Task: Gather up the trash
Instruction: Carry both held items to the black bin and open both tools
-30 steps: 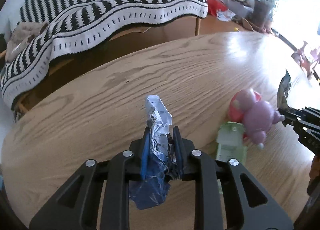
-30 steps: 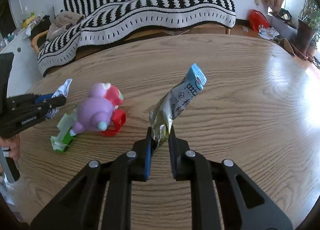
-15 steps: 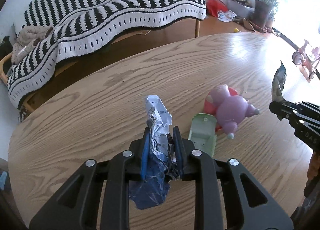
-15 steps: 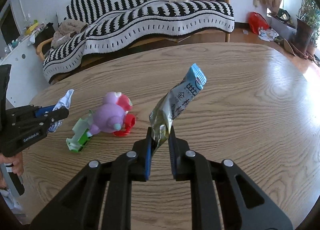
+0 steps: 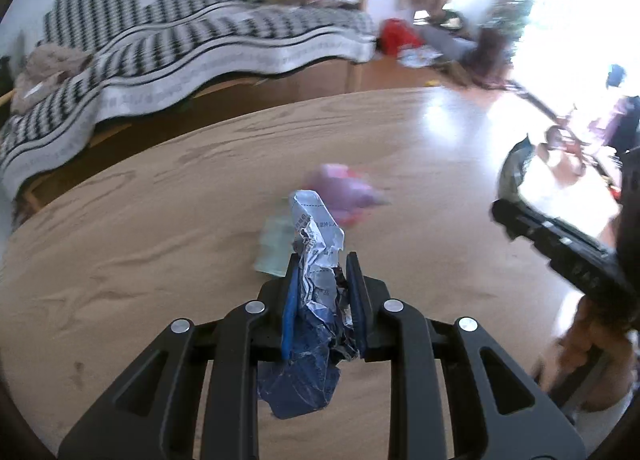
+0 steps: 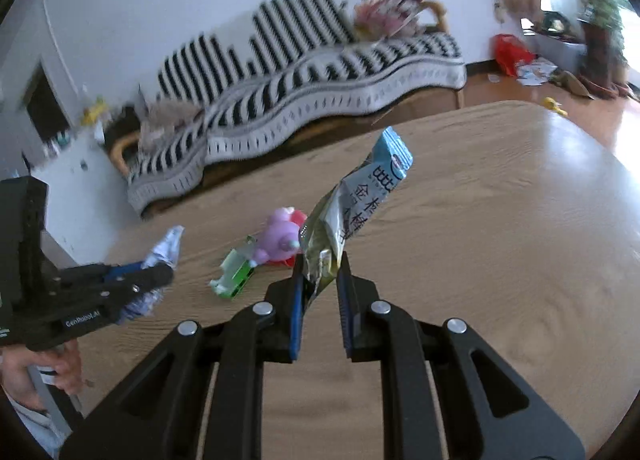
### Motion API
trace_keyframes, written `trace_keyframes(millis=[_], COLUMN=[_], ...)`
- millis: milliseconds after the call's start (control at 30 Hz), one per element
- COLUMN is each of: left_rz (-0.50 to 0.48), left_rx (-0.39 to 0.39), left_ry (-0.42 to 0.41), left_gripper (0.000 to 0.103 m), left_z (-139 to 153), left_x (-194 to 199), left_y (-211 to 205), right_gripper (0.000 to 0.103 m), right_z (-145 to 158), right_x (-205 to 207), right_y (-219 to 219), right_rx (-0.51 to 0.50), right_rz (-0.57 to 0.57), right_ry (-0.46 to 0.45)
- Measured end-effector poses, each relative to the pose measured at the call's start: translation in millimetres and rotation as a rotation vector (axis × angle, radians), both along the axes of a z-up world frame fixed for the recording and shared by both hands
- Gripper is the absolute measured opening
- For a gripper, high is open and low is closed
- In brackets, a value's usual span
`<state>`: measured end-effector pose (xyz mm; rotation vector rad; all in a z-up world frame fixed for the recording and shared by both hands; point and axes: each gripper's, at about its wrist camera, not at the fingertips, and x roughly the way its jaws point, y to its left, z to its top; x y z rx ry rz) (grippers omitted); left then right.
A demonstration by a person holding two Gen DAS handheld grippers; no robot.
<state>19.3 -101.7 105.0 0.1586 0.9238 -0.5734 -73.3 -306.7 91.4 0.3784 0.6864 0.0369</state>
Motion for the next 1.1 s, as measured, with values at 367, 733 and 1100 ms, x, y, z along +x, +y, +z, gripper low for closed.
trace_keyframes(millis=[367,733,1100], left_rz=[-0.367,-0.540,-0.500], left_rx=[-0.126,-0.042,-0.024], left_ry=[0.116,0.479,0.551], left_gripper=[0.022,0.022,0.022], left_z=[-9.0,-158.7,-183.2], left_x=[-178.1,-299.2,-291.5], left_y=[-149.0,-228.5,-229.7], right_gripper=[0.015,0.016,0.016], right_z=[0.0,-138.8,-177.6], right_x=[-226.4,-335.5,-340.8], right_y=[-105.1,-164.7,-169.1], right_rx=[-0.069,0.165,0.225], right_rz=[-0.232,-0.354,-0.343], right_ry=[0.086,0.365,0.448])
